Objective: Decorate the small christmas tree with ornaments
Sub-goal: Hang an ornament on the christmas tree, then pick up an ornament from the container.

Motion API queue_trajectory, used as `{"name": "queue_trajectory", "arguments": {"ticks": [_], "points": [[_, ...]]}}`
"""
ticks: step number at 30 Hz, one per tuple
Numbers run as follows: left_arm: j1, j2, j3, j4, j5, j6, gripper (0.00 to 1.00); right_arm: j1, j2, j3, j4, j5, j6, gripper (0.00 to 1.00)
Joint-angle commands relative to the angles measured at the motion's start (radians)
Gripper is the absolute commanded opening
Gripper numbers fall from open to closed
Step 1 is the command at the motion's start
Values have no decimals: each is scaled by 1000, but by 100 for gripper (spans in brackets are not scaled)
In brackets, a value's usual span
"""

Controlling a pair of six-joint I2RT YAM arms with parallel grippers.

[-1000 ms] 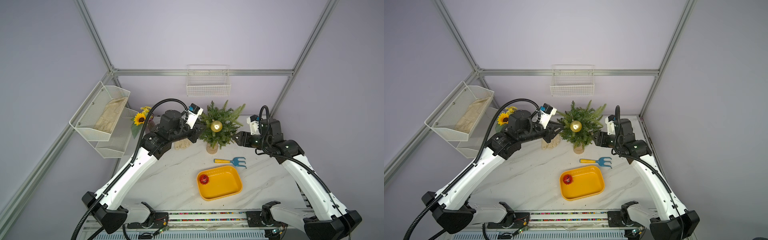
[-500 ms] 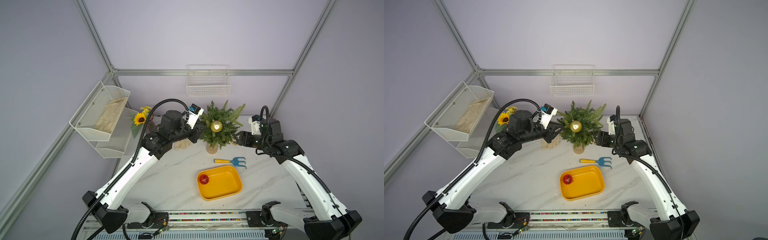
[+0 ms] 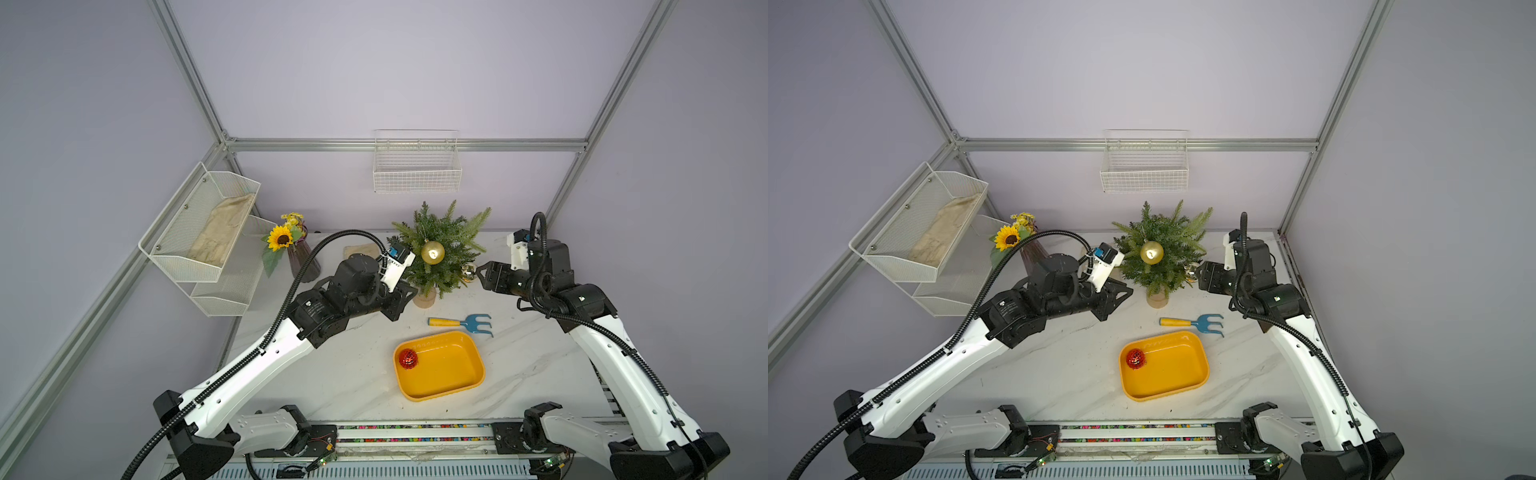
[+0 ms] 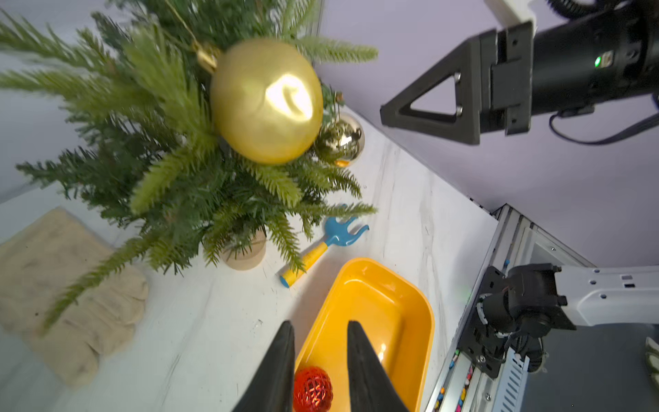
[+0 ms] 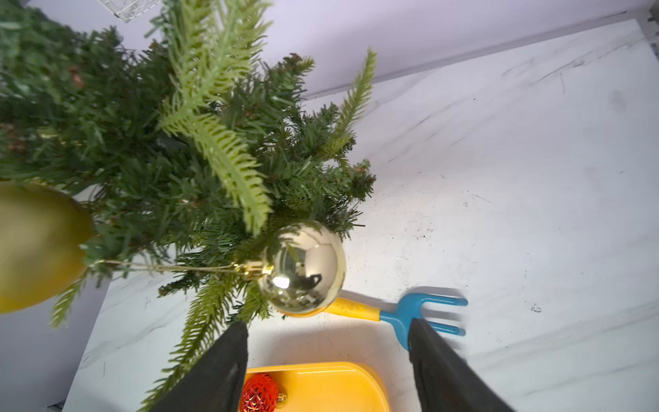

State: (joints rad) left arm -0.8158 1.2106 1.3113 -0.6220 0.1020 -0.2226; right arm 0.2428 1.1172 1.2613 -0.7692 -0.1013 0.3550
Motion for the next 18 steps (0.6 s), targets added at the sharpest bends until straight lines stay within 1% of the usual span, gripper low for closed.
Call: {"name": "queue_trajectory", "arguments": {"ticks": [1, 5, 8, 12, 18], "points": [[-57, -12, -68, -38, -85, -85, 31, -34, -14, -29, 23, -3, -35, 73], [-140, 46, -81, -89, -151, -136, 36, -48, -10, -53, 37, -17, -55, 74], [-198, 127, -56, -167, -206, -171, 41, -50, -8, -68, 44, -26, -63, 74], [-226, 262, -17, -280, -219, -239, 44, -52, -13, -83, 52, -41, -71, 74], [-262, 363, -36, -298, -217, -388, 47, -53, -23, -100, 62, -52, -83, 74]]}}
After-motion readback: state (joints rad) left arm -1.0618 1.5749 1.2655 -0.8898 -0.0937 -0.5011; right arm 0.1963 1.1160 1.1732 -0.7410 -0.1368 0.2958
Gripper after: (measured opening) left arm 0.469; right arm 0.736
